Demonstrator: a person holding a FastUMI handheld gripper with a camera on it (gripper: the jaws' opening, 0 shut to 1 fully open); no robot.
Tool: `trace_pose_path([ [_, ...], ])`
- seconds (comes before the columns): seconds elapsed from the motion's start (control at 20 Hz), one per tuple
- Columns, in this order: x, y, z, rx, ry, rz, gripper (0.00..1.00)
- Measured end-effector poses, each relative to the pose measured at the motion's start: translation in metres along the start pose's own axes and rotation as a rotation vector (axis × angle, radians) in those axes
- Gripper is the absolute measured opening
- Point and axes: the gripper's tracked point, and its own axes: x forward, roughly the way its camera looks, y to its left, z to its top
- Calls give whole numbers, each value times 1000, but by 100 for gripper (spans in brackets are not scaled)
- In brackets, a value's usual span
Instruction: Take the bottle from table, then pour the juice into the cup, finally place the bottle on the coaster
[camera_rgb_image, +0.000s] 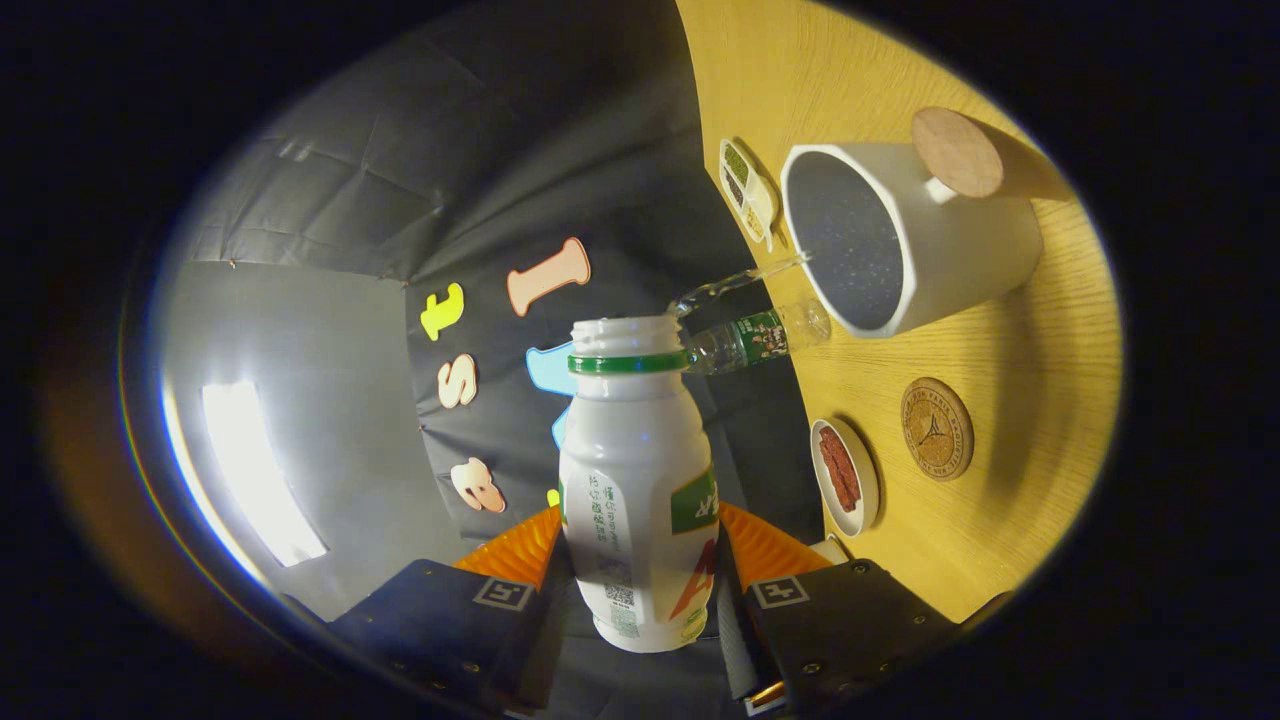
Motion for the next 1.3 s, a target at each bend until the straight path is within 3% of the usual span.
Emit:
trace_pose_path([
  [1.3,1,5,8,93,-35,0,64],
])
